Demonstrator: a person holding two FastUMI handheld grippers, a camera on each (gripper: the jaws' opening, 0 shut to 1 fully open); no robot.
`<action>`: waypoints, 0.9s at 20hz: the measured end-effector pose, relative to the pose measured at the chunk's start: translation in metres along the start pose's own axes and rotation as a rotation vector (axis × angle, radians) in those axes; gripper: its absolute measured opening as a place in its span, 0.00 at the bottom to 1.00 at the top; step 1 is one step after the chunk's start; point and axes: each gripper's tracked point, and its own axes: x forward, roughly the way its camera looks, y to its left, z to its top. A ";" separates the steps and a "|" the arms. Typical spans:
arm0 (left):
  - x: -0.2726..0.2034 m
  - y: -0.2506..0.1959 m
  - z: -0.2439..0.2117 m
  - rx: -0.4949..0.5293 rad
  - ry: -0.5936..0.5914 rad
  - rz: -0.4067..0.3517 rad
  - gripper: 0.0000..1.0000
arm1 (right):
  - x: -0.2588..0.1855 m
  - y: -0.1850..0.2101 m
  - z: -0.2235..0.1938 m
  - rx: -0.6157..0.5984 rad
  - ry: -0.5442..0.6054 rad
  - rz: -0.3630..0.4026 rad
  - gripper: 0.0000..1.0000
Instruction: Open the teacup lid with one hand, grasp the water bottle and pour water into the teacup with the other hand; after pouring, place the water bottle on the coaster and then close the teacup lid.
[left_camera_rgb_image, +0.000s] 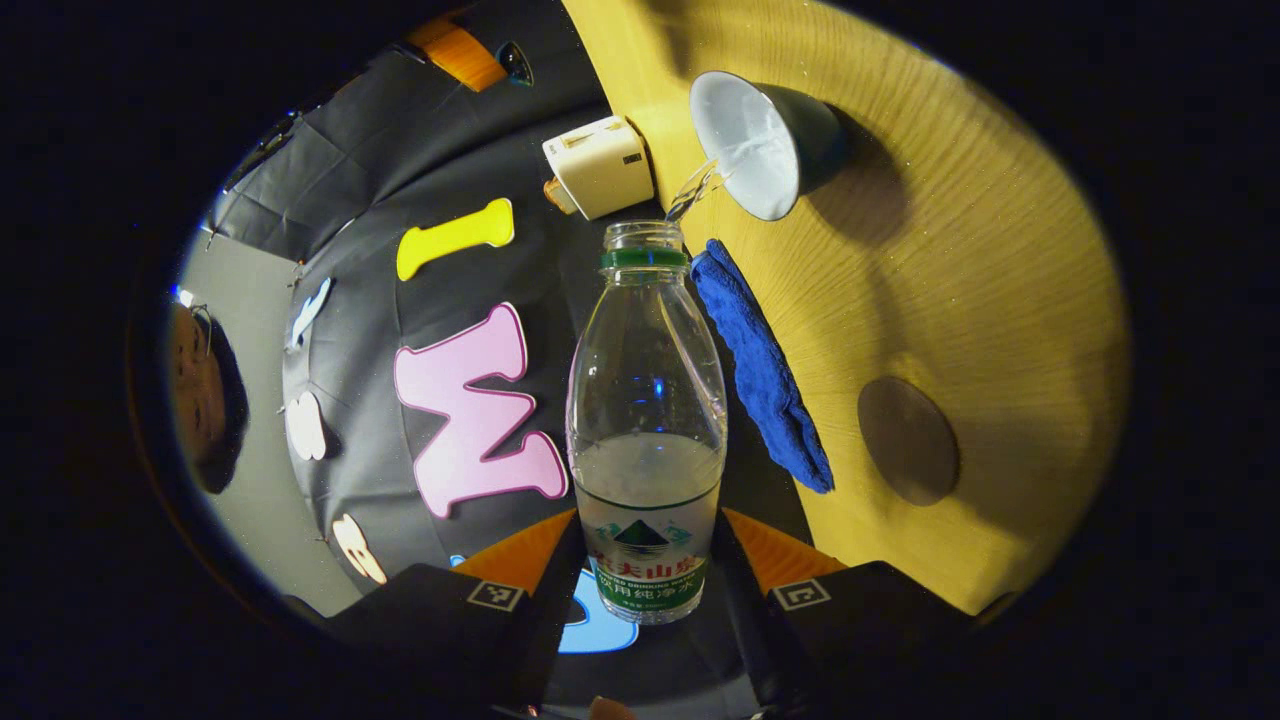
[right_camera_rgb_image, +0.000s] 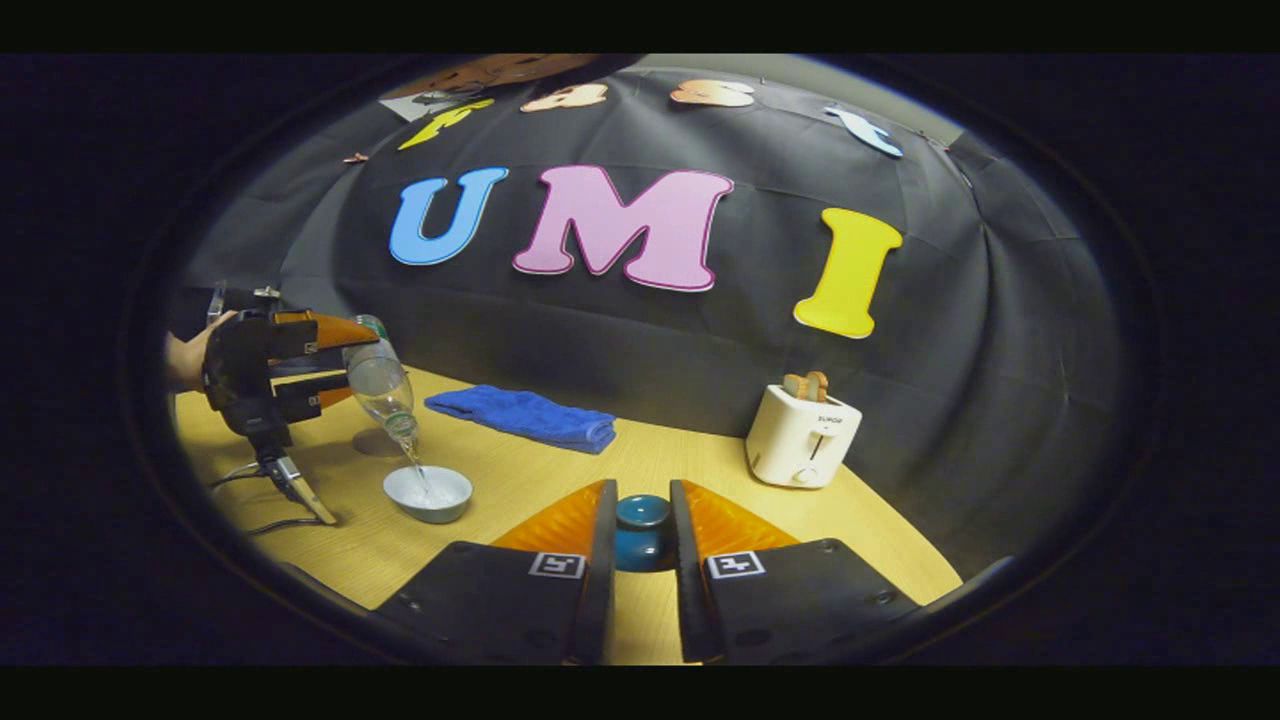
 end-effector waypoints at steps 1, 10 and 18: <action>0.000 0.002 -0.001 0.006 -0.006 0.007 0.75 | 0.000 -0.001 0.001 0.002 -0.003 -0.002 0.27; 0.005 0.028 -0.005 0.084 -0.053 0.091 0.75 | -0.002 -0.002 0.008 -0.004 -0.026 -0.003 0.29; 0.013 0.057 0.001 0.163 -0.123 0.177 0.75 | -0.002 -0.005 0.015 0.010 -0.042 -0.022 0.29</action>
